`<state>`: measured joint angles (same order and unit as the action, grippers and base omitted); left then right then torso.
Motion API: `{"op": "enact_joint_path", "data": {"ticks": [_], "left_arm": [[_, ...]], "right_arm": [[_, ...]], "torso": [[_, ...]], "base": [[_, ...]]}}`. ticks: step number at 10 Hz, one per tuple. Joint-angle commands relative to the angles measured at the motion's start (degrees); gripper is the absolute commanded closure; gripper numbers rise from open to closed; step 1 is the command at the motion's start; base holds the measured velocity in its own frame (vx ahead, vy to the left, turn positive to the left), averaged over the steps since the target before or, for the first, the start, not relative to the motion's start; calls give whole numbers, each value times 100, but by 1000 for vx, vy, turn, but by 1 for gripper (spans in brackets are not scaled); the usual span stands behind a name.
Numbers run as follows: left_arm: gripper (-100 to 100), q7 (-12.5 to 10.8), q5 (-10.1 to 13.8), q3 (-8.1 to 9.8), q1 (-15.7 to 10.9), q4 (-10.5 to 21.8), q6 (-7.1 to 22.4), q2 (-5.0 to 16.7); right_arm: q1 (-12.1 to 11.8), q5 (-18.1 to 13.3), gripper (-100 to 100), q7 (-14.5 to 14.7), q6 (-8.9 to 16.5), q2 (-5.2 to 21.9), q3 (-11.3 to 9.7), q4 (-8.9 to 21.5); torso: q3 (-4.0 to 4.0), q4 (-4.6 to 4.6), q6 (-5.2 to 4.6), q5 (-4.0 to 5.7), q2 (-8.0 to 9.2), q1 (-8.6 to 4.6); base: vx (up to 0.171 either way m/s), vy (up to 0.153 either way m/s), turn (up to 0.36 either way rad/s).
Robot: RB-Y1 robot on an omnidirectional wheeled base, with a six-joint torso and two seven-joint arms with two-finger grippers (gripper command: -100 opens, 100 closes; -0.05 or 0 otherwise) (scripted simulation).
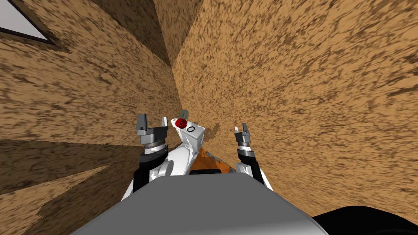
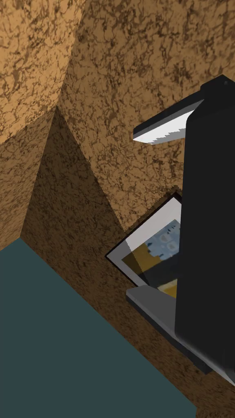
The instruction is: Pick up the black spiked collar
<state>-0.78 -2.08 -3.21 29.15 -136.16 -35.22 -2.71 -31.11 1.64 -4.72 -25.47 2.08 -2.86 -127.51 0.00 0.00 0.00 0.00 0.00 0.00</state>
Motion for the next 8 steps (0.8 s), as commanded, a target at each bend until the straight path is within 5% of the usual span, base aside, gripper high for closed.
{"op": "enact_joint_path", "data": {"ticks": [1, 6, 8], "left_arm": [[-100, 5, 8, 0, -55, 87, 52, 226], [-100, 45, 69, -2, -518, 735, 493, 971], [-100, 55, 88, -4, -661, 1005, 630, 1087]], "right_arm": [[0, 0, 0, 0, 0, 0, 0, 0], [1, 0, 0, 0, 0, 0, 0, 0], [1, 0, 0, 0, 0, -1, 0, 0]], "torso": [[0, 0, 0, 0, 0, 0], [15, -6, 0, 1, 27, -7], [19, -7, 0, 3, 34, -13]], "base": [[-17, -10, 21], [-64, -22, 37], [-83, -32, 29]]}}
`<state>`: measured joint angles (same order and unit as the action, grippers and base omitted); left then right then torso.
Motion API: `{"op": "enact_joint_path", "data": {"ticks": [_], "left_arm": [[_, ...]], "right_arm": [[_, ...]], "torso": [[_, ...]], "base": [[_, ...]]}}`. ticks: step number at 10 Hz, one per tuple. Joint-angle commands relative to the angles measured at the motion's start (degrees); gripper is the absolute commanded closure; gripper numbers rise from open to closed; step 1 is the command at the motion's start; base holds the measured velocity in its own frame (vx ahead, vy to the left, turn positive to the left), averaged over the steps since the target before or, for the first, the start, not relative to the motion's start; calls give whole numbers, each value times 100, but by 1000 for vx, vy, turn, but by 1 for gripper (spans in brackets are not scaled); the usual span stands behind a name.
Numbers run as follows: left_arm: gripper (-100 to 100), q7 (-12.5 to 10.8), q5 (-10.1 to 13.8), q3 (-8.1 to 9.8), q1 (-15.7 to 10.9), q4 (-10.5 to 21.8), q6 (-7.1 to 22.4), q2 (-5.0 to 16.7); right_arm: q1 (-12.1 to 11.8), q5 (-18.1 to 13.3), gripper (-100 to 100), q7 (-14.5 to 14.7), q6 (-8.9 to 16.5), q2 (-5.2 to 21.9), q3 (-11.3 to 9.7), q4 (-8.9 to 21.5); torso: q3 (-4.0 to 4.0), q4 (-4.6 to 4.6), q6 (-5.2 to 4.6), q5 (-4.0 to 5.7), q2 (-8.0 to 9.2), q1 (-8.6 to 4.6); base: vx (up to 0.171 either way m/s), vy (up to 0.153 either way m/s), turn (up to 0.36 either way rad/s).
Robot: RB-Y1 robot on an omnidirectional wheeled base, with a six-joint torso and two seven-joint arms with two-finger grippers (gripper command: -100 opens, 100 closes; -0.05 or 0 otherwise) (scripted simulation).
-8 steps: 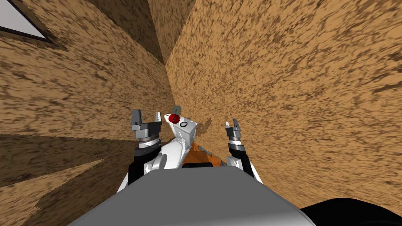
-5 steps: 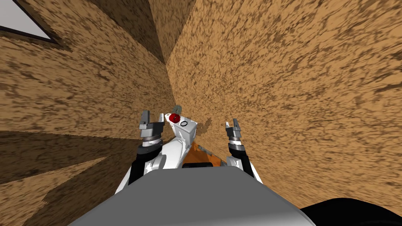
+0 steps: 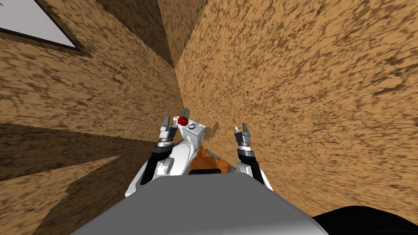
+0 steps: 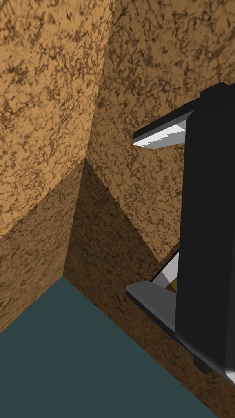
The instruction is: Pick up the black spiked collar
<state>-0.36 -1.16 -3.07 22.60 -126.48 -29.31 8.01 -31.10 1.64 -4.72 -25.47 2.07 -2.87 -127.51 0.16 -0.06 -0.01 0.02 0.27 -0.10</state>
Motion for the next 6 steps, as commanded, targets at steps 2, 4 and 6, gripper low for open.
{"op": "enact_joint_path", "data": {"ticks": [2, 4, 6], "left_arm": [[-100, 35, 36, -24, -333, 465, 355, 221], [-100, 46, 59, -29, -516, 769, 533, 314], [-100, 57, 82, -35, -710, 971, 723, 401]], "right_arm": [[0, 0, 0, 0, 0, 0, 0, 0], [0, 0, 0, 0, 0, 0, 0, 0], [0, 0, 0, 0, 0, 0, 0, 0]], "torso": [[-3, 1, 0, -1, -5, 3], [5, -1, 1, 0, 10, 1], [-7, 2, 0, 0, -12, 3]], "base": [[-71, -23, 35], [-91, -23, 26], [-29, -17, 6]]}}
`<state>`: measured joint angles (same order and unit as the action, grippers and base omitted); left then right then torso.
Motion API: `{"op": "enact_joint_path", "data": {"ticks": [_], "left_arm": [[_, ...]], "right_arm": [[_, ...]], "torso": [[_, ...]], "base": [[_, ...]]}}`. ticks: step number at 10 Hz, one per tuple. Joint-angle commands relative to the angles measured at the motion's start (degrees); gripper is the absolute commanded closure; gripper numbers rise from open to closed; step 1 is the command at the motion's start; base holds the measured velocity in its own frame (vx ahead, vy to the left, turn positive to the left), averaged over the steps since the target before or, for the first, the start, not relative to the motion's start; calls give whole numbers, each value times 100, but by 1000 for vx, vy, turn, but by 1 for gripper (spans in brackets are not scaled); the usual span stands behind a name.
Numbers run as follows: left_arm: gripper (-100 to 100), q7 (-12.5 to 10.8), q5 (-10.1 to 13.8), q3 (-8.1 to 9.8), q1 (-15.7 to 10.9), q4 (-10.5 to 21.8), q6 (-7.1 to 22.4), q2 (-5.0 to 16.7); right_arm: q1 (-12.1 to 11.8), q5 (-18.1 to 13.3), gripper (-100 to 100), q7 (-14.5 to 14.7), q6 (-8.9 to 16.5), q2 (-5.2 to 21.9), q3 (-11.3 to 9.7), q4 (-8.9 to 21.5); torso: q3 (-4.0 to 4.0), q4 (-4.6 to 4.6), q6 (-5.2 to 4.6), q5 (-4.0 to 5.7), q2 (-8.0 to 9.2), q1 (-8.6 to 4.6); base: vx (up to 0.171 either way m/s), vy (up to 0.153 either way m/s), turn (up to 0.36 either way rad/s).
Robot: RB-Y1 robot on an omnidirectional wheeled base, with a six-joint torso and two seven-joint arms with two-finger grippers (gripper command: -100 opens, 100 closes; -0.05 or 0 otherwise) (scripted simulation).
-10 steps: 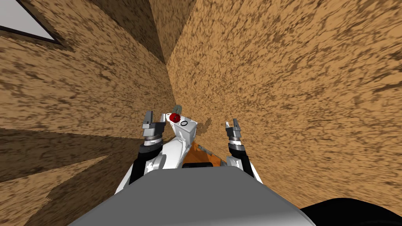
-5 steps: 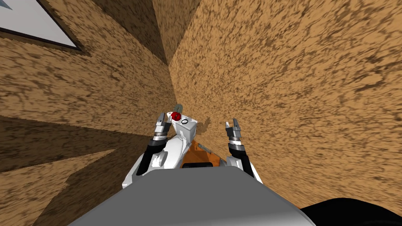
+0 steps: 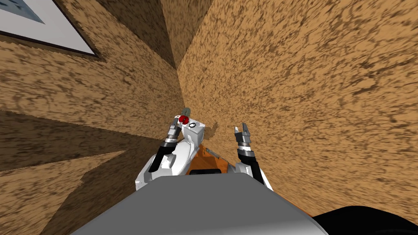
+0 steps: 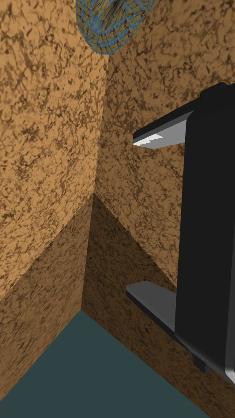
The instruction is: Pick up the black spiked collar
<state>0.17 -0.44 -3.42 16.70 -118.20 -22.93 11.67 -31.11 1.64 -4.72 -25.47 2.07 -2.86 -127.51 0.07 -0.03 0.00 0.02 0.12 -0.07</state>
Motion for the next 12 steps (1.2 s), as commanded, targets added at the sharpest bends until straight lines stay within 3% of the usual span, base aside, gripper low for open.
{"op": "enact_joint_path", "data": {"ticks": [1, 4, 5, 6, 7, 8, 9, 10, 11, 12], "left_arm": [[-100, 4, 10, 0, -121, 237, 86, 35], [-100, 24, 60, -15, -537, 716, 499, 191], [-100, 24, 60, -15, -537, 839, 499, 191], [-100, 33, 85, -25, -756, 1043, 720, 262], [-100, 33, 85, -25, -756, 1157, 720, 262], [-100, 40, 112, -36, -983, 1386, 937, 329], [-100, 40, 112, -36, -983, 1484, 949, 329], [-100, 46, 138, -49, -1214, 1678, 1182, 393], [-100, 46, 138, -49, -1215, 1818, 1185, 393], [-100, 50, 165, -63, -1428, 1953, 1428, 456]], "right_arm": [[0, 0, 0, 0, 0, 0, 0, 0], [0, 0, 0, 0, 0, 0, 0, 0], [0, 0, 0, 0, 0, 0, 0, 0], [0, 0, 0, 0, 0, 0, 0, 0], [0, 0, 0, 0, 0, 0, 0, 0], [0, 0, 0, 0, 0, 0, 0, 0], [0, 0, 0, 0, 0, 0, 0, 0], [0, 0, 0, 0, 0, 0, 0, 0], [0, 0, 0, 0, 0, 0, 0, 0], [0, 0, 0, 0, 0, 0, 0, 0]], "torso": [[0, 0, 0, 0, 0, 0], [4, -2, 0, 0, 7, 0], [5, -2, 0, 0, 9, 1], [4, -2, 0, 0, 6, 2], [3, -1, -1, 0, 5, -1], [3, -1, 0, 1, 5, -2], [4, -2, 0, 1, 7, -2], [4, -2, 0, 0, 6, -1], [4, -2, -1, 0, 6, -1], [4, -2, 1, 0, 5, 0]], "base": [[-38, -19, 13], [-61, -17, 12], [-52, -11, 4], [-54, -20, 5], [-48, -20, 0], [-60, -23, -3], [-53, -17, -3], [-59, -16, -12], [-48, -16, -12], [-52, -18, -14]]}}
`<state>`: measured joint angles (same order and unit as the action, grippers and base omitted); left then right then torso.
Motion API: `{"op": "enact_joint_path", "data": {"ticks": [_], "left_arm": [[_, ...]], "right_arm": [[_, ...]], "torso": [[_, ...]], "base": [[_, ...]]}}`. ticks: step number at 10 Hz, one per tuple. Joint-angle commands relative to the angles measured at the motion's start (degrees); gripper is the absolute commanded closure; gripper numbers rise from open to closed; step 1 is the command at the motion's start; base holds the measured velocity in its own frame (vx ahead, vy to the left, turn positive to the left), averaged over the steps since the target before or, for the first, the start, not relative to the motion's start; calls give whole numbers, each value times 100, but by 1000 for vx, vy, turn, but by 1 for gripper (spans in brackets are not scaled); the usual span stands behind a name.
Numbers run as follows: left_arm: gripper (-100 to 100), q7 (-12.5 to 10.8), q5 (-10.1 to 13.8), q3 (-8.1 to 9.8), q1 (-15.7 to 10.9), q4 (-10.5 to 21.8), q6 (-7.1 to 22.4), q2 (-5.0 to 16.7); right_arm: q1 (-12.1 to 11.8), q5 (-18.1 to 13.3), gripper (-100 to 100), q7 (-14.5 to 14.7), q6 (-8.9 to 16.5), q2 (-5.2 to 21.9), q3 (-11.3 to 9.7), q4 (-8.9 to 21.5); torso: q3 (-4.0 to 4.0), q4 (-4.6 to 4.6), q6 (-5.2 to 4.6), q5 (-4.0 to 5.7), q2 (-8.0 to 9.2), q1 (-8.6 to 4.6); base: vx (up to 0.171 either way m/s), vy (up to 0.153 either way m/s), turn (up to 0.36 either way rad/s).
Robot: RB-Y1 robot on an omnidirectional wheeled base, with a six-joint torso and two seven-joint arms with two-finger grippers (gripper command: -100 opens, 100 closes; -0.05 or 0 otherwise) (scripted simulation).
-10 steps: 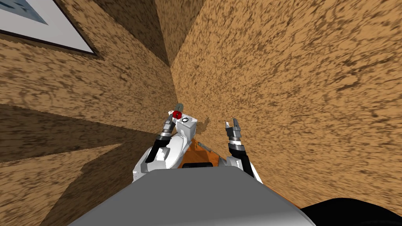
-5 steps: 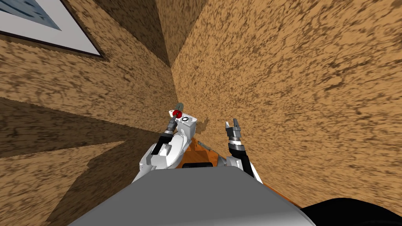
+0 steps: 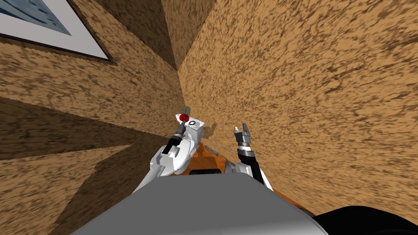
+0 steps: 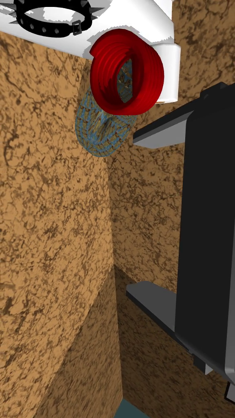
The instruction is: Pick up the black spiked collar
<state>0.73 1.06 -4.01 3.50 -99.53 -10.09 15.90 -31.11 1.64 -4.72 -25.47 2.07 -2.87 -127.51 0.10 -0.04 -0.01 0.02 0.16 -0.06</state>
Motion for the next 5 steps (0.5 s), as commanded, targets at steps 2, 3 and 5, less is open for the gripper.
{"op": "enact_joint_path", "data": {"ticks": [2, 3, 5], "left_arm": [[-100, -3, 42, -20, -368, 500, 352, 96], [-100, -3, 42, -20, -368, 635, 391, 96], [-100, -3, 69, -38, -608, 981, 643, 160]], "right_arm": [[0, 0, 0, 0, 0, 0, 0, 0], [0, 0, 0, 0, 0, 0, 0, 0], [0, 0, 0, 0, 0, 0, 0, 0]], "torso": [[-2, 1, 1, 0, -4, 0], [-2, 1, 0, 0, -3, -3], [-3, 1, 0, 0, -6, -1]], "base": [[-42, -20, -21], [-38, -18, -25], [-34, -13, -31]]}}
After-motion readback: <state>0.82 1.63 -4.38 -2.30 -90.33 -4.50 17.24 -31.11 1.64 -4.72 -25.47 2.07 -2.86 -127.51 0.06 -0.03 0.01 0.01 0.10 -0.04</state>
